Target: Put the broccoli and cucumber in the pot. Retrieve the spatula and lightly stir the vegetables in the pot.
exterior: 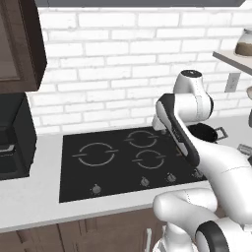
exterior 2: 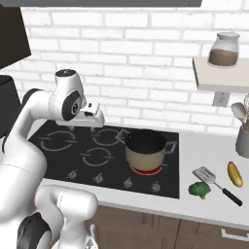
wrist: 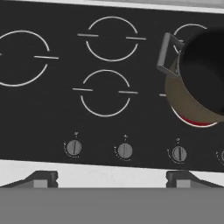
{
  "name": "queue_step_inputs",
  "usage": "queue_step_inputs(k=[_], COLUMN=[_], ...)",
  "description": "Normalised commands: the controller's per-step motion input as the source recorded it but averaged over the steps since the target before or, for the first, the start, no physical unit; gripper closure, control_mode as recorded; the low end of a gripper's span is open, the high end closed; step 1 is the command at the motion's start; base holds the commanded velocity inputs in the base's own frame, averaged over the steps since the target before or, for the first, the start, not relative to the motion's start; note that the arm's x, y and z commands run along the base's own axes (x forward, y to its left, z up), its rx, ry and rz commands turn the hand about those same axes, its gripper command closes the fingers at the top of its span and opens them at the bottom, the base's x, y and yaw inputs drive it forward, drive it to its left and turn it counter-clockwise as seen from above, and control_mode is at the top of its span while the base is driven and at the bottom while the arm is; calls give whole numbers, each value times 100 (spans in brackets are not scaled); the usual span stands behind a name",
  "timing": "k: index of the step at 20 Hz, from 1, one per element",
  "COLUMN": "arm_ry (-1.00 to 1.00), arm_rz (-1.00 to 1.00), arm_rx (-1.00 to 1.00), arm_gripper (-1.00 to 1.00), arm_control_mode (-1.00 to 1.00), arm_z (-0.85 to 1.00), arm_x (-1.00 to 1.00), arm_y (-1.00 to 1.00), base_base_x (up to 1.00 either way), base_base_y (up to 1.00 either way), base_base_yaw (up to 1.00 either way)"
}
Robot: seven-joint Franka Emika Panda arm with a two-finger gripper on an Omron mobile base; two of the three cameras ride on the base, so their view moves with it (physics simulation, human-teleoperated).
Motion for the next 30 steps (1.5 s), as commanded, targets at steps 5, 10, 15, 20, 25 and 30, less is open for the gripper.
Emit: queue_step_inputs(k=[5,10,15,20,25,30], arm_ry=[0,0,0,0,0,0], arm_rz=[0,0,0,0,0,0], arm_rx=[0,0,0,0,0,0], arm_gripper=[-100,-100,-100,-100,-100,-100], arm_control_mode=[100,100,100,100,100,100], arm_z=[0,0,0,0,0,0], arm_x=[0,0,0,0,0,0], arm_y=[0,0,0,0,0,0], base_base_x=[0,0,0,0,0,0], base_base_y=[-51,-79,-62,-43,-54,-13], base_base_yaw=[-1,0,0,0,0,0])
